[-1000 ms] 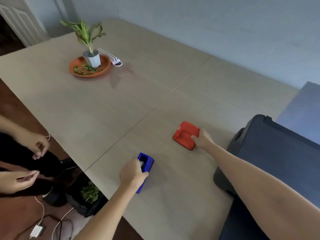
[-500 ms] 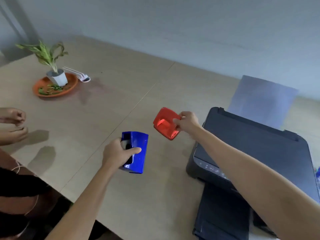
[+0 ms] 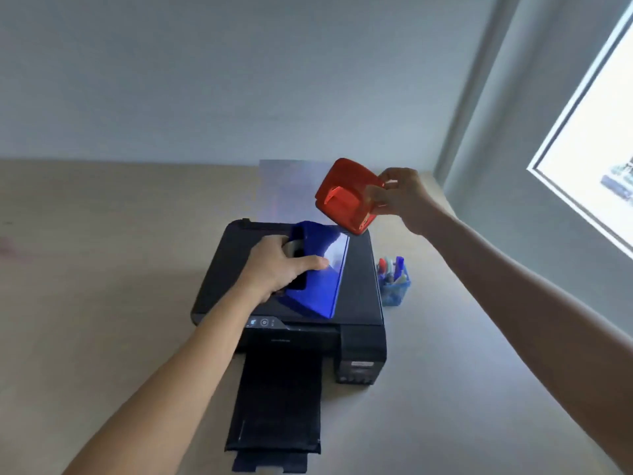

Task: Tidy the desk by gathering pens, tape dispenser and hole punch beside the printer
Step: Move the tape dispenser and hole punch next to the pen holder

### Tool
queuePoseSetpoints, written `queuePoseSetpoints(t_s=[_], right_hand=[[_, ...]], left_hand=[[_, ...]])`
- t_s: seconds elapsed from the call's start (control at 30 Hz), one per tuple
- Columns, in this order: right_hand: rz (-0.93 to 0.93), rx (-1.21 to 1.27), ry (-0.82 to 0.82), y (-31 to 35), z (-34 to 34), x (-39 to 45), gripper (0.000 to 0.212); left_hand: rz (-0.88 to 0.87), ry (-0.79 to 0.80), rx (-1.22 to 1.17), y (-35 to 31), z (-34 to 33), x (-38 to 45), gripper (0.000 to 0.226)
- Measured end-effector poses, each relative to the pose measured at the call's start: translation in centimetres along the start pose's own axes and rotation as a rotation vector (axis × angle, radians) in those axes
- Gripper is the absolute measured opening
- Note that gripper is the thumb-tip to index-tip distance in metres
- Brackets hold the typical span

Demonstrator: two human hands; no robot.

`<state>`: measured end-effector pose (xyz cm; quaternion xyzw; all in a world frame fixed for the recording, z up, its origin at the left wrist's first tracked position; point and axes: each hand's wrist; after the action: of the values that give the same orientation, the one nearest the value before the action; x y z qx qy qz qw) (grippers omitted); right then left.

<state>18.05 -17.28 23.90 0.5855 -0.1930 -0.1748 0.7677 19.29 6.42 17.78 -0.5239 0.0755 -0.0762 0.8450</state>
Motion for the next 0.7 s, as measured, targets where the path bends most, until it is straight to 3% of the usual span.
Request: queuePoseSetpoints(t_s=[0.1,0.3,0.4,0.5,0.7], right_hand=[[-0.084,0.018,-0.142,-3.6,7.6,-0.1,0.024],[-0.286,-0.052,-0.419,-12.5,17.4,-0.4,0.017],[-0.401,-0.056,-0.453,-17.1,19.3,-0.9,0.010],[-0.512,-0.042,-0.458,-21.8,19.5,-1.2,0.016],[-0.654,-0.062,-0.474,-28.1,16.0,-1.1,0.023]], left_hand=[[0.036,0.161,0.066,-2.2,-8.5,-0.6,0.060],[0.070,0.372,0.307,-2.4,-22.4,-1.9,0.038],[0.101,0.370,0.462,-0.5,-26.8,-2.0,0.040],[0.127,0.334,0.618,1.7,-29.8,-1.1,0.036],[0.194,0.195,0.736,4.9,-31.9,1.4,0.048]])
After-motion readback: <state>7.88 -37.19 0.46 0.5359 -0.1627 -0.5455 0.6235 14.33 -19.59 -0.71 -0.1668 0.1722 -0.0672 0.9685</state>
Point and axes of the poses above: each hand's wrist, its own x-axis towards the middle knuckle, its own z-axis out of the back of the hand, y = z × x, and after that the axes turned 9 degrees about -y, right-handed
